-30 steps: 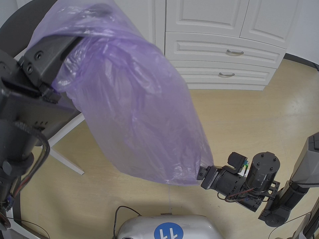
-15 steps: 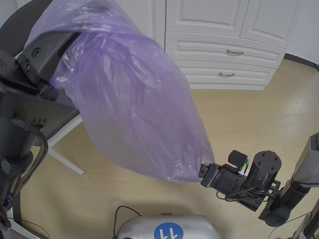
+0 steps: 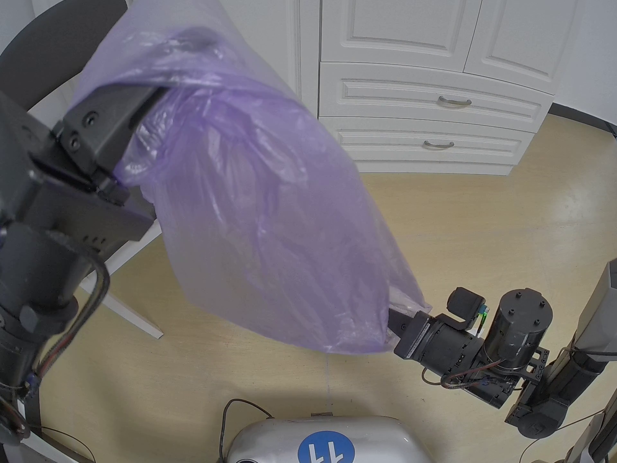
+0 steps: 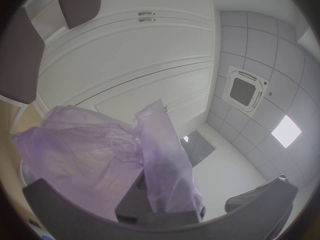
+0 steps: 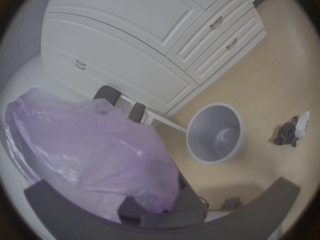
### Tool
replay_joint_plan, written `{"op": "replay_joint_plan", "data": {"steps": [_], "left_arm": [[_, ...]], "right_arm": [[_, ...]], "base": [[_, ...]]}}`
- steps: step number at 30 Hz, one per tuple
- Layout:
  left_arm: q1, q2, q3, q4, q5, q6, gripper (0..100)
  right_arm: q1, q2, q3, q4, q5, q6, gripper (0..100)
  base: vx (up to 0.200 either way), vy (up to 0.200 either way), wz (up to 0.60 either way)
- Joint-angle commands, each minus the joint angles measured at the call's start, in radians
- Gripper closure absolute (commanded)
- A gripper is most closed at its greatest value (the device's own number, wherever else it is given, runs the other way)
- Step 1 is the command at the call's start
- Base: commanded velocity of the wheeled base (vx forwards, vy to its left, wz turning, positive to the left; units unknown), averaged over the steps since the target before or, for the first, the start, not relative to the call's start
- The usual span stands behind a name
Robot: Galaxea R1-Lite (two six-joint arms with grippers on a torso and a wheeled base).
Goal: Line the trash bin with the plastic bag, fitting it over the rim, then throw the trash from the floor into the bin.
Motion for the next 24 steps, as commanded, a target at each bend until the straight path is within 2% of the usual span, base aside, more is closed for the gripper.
{"op": "replay_joint_plan", "data": {"steps": [1,6,10,14,17,21,22,23,24], "left_arm": [[0.075,0.023,0.046,0.01,-0.01,-0.016,100],[0.115,0.078,0.054,0.013,-0.014,-0.002,100],[0.144,0.146,0.051,0.013,-0.011,0.018,100],[0.164,0.204,0.054,0.008,-0.002,0.084,100],[0.164,0.207,0.055,0.011,-0.002,0.098,100],[0.164,0.223,0.063,0.014,-0.002,0.134,100],[0.164,0.223,0.063,0.014,-0.002,0.134,100],[0.164,0.23,0.068,0.014,-0.001,0.157,100],[0.164,0.233,0.071,0.014,-0.001,0.168,100]], "right_arm": [[-0.021,-0.017,-0.006,-0.018,-0.005,-0.024,100],[-0.057,-0.047,-0.003,-0.018,0.005,-0.136,100],[-0.07,-0.081,-0.007,-0.018,0.005,-0.153,100],[-0.075,-0.147,-0.056,0.143,-0.004,-0.161,100],[-0.084,-0.185,-0.089,0.232,-0.007,-0.161,100],[-0.11,-0.282,-0.173,0.459,-0.033,-0.161,100],[-0.11,-0.285,-0.176,0.467,-0.034,-0.161,100],[-0.112,-0.322,-0.225,0.585,-0.061,-0.158,100],[-0.113,-0.337,-0.248,0.643,-0.074,-0.153,100]], "base": [[0.0,0.0,0.0],[0.0,0.0,0.0],[0.0,0.0,0.0],[0.0,0.0,0.0],[0.0,0.0,0.0],[0.0,0.0,0.0],[0.0,0.0,0.0],[0.0,0.0,0.0],[0.0,0.0,0.0]]}}
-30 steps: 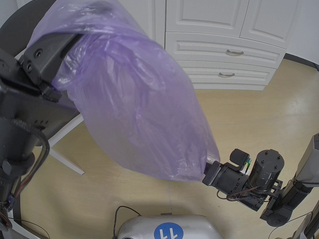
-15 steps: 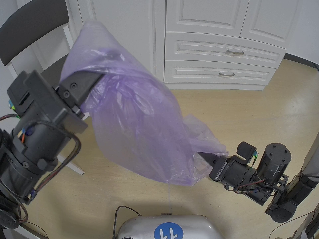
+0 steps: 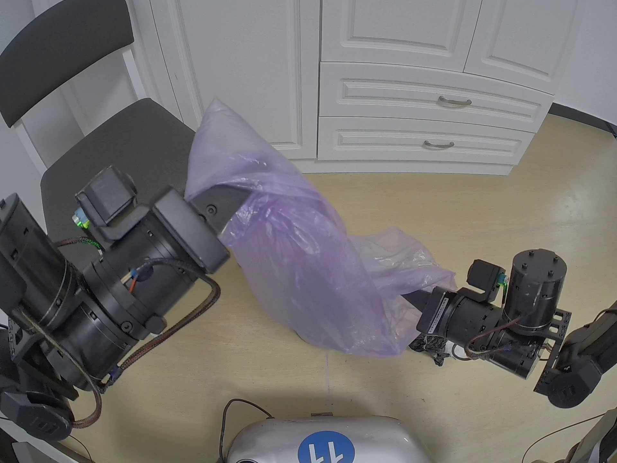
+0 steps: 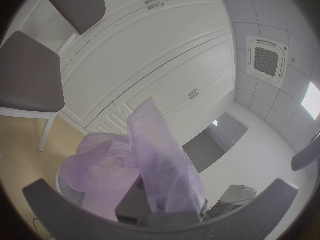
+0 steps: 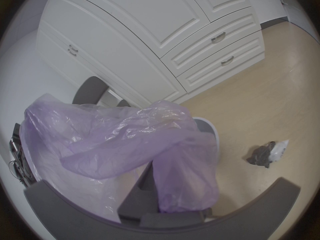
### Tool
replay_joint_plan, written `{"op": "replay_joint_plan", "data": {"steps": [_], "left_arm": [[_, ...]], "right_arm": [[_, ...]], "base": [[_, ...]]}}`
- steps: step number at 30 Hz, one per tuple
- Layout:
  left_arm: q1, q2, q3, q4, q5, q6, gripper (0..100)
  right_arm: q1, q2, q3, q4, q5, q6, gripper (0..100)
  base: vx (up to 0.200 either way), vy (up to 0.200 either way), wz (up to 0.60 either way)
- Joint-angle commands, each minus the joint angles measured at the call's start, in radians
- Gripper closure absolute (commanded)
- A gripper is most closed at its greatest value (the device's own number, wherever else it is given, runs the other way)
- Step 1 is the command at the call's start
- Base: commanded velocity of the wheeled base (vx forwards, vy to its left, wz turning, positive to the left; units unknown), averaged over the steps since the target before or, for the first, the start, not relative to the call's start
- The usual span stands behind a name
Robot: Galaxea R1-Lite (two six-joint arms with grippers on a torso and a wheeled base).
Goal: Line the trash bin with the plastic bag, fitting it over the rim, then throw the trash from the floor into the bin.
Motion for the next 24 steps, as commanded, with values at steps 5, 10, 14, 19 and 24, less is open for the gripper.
{"op": "replay_joint_plan", "data": {"steps": [5,10,14,19,24], "left_arm": [[0.003,0.066,0.021,0.003,0.015,0.094,100],[0.002,0.084,0.019,0.004,0.035,0.119,100],[0.002,0.09,0.015,0.043,0.049,0.156,100],[-0.004,0.073,-0.022,0.135,0.115,0.168,100],[-0.008,0.075,-0.053,0.222,0.156,0.199,100]], "right_arm": [[-0.021,-0.208,-0.242,0.476,-0.096,0.032,100],[-0.021,-0.222,-0.271,0.541,-0.099,0.054,100],[-0.009,-0.229,-0.252,0.527,-0.131,0.04,100],[0.01,-0.288,-0.232,0.565,-0.148,-0.061,100],[0.019,-0.312,-0.367,0.866,-0.148,-0.144,100]], "base": [[0.0,0.0,0.0],[0.0,0.0,0.0],[0.0,0.0,0.0],[0.0,0.0,0.0],[0.0,0.0,0.0]]}}
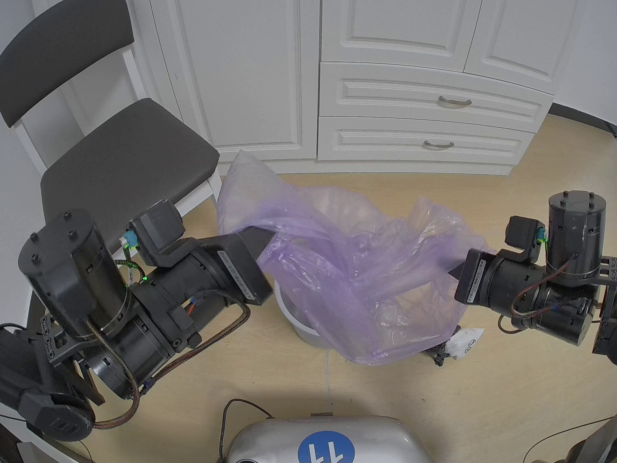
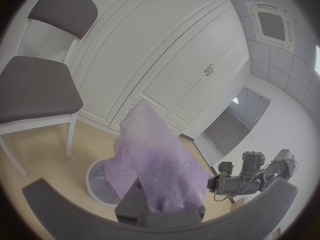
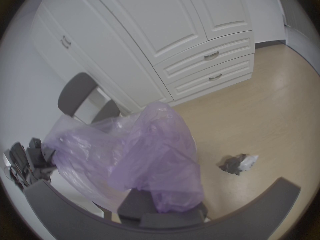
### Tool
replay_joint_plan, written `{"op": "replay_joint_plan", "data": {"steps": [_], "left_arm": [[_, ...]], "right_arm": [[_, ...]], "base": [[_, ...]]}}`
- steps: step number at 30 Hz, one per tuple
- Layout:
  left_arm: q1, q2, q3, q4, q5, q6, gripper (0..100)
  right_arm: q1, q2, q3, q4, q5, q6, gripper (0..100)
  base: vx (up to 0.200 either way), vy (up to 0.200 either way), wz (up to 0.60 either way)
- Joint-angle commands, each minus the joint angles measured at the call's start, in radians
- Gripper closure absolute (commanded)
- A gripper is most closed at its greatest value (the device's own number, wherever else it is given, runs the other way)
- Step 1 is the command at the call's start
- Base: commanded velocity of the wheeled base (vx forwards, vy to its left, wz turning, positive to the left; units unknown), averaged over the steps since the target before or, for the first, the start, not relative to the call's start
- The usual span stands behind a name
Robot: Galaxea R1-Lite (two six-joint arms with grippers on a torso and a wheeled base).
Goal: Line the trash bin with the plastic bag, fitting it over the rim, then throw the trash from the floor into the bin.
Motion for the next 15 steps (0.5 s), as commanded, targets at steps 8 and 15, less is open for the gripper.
{"op": "replay_joint_plan", "data": {"steps": [8,15], "left_arm": [[-0.02,-0.001,-0.032,0.088,0.107,0.062,100],[-0.02,-0.002,-0.01,0.086,0.105,0.081,100]], "right_arm": [[0.029,-0.057,-0.182,0.377,-0.001,-0.067,100],[0.017,-0.069,-0.151,0.379,-0.003,-0.098,100]], "base": [[0.0,0.0,0.0],[0.0,0.0,0.0]]}}
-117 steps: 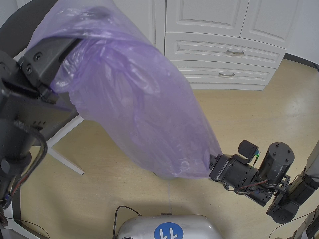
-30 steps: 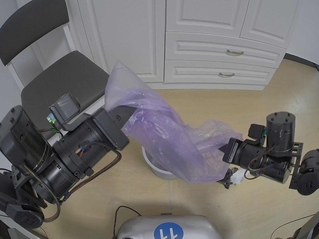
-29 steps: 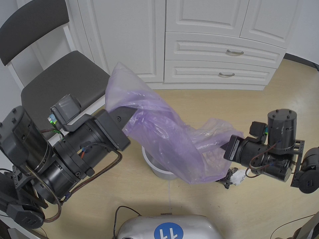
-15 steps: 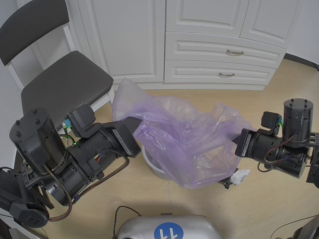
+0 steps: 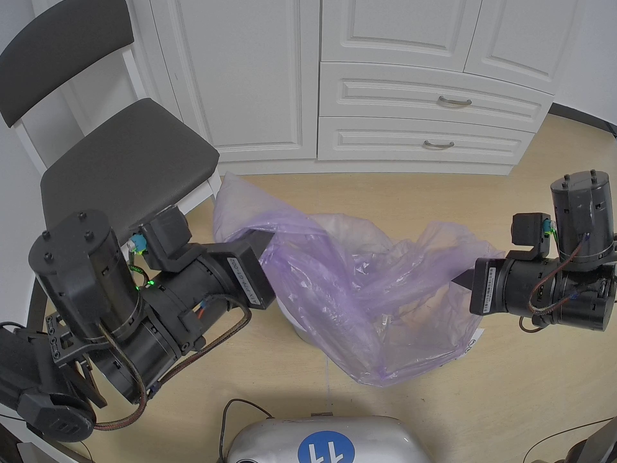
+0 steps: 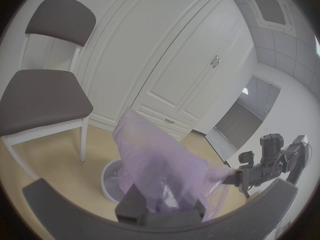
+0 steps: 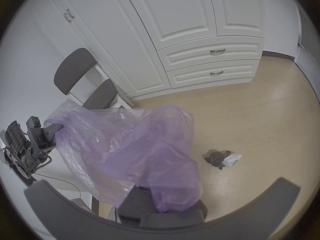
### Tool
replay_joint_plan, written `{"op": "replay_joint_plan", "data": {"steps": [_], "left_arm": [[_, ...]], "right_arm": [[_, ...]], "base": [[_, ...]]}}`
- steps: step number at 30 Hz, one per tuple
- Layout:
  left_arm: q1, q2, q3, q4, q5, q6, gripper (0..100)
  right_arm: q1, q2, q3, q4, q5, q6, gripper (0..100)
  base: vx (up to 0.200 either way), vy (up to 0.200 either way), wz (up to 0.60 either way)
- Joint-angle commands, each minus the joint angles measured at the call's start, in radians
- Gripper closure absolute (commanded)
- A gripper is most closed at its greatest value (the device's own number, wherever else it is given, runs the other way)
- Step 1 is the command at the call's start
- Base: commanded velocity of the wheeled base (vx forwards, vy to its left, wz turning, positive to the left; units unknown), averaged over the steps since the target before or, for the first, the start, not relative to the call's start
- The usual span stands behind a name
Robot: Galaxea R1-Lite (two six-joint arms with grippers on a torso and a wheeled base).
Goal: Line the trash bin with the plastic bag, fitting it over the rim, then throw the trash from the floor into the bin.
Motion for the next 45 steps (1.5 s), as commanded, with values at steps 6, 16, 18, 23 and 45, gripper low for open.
{"op": "replay_joint_plan", "data": {"steps": [6,16,18,23,45], "left_arm": [[0.002,0.012,0.025,0.032,-0.009,0.093,100],[0.016,0.012,-0.076,0.336,0.017,0.097,100],[0.017,0.017,-0.076,0.337,0.031,0.097,100],[0.034,0.027,-0.068,0.345,0.045,0.1,100],[0.16,0.06,-0.047,0.36,0.03,0.134,100]], "right_arm": [[-0.006,-0.051,0.041,0.002,-0.003,-0.063,100],[-0.016,-0.067,0.115,-0.002,-0.089,-0.182,100],[-0.016,-0.064,0.125,-0.004,-0.106,-0.204,100],[-0.023,-0.045,0.136,-0.002,-0.124,-0.215,100],[-0.187,0.03,0.141,-0.01,-0.162,-0.29,100]], "base": [[0.0,0.0,0.0],[0.0,0.0,0.0],[0.0,0.0,0.0],[0.0,0.0,0.0],[0.0,0.0,0.0]]}}
